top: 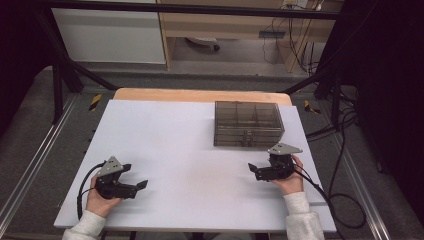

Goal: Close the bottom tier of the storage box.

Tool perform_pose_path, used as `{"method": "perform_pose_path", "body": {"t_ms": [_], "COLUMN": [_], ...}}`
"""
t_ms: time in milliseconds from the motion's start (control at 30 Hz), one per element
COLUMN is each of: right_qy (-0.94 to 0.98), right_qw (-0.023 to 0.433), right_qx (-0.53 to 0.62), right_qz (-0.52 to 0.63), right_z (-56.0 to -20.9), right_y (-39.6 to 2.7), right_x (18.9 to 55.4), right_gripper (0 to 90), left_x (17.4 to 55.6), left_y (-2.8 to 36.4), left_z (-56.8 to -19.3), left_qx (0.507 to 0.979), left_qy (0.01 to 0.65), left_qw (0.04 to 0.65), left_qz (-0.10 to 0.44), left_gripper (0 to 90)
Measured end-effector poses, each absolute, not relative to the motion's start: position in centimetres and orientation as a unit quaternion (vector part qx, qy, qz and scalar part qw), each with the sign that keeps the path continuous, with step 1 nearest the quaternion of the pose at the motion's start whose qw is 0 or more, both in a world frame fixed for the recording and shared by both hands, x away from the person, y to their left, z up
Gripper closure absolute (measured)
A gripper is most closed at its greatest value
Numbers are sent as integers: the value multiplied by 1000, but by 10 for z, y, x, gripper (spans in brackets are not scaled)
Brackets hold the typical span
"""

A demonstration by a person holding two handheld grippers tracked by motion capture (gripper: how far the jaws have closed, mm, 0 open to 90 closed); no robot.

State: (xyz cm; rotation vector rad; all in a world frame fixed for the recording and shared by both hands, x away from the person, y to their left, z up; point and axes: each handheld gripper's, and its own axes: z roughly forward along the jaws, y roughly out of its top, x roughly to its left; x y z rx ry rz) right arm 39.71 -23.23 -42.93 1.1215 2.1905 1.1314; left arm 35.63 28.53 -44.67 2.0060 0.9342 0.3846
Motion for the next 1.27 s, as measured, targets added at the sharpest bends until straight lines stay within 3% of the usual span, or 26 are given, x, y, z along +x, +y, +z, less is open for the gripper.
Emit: {"method": "perform_pose_path", "body": {"t_ms": [1267], "right_qy": [782], "right_qw": [166], "right_qx": [409], "right_qz": [440], "right_z": [-449], "right_y": [-273], "right_x": [369], "right_gripper": [5], "left_x": [356], "left_y": [285], "left_z": [-446], "left_qx": [805], "left_qy": [375], "left_qw": [434], "left_qz": [154], "left_gripper": [69]}}
